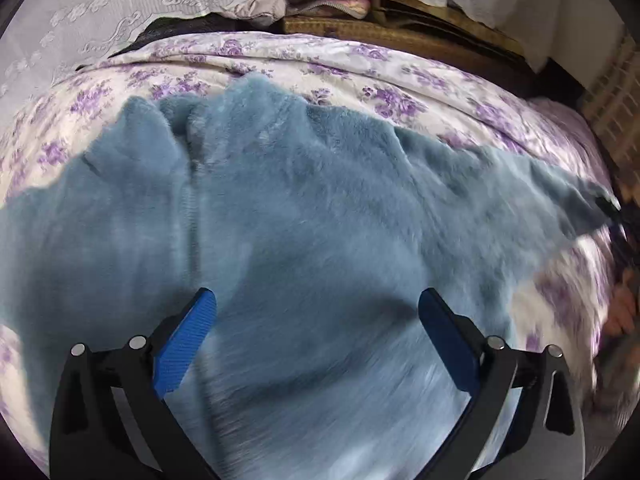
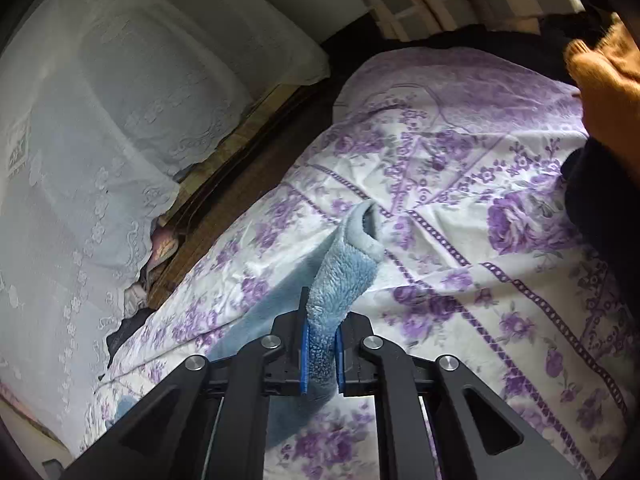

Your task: Fold small clothes

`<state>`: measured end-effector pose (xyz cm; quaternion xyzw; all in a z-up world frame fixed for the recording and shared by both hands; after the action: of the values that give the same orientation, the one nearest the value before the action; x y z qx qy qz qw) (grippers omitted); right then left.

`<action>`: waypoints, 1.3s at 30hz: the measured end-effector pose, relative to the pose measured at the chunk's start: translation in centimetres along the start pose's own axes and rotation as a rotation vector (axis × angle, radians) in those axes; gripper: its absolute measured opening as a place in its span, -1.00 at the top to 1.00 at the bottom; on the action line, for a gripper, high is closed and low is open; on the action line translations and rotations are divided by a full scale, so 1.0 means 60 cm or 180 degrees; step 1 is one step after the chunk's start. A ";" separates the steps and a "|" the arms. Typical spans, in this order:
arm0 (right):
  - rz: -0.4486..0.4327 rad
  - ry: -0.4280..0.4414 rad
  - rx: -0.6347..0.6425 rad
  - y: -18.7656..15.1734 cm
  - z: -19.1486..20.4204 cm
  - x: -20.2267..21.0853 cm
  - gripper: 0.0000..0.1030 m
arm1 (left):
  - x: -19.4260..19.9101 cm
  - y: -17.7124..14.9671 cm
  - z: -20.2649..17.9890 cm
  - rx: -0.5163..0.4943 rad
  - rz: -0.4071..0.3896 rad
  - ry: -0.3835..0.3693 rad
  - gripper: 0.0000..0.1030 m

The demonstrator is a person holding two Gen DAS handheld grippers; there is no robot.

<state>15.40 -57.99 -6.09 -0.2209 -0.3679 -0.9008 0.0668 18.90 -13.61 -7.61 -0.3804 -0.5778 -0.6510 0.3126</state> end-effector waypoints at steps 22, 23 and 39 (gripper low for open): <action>0.0217 0.0487 0.0886 -0.074 0.192 0.040 0.80 | -0.007 -0.074 0.316 0.0577 -0.0269 0.1073 -0.92; 0.0223 0.0507 0.0918 -0.078 0.200 0.042 0.80 | -0.008 -0.073 0.318 0.0587 -0.0262 0.1059 -0.92; 0.0487 0.0776 0.1033 -0.132 0.316 0.034 0.80 | 0.061 -0.005 0.282 0.0674 -0.0367 0.0323 -0.91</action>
<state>17.94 -39.08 1.77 -0.1240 -0.4795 -0.8420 0.2138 19.05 3.28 -3.90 -0.2780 -0.6476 -0.6216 0.3420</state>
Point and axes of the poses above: each gripper's, at about its wrist camera, not at the fingertips, and x roughly against the way its jaws point, z to its left, y to its top, the point moved 3 cm from there along -x, roughly the way its jaws point, and after that the axes turned 8 degrees about y, right-handed, at the moved point
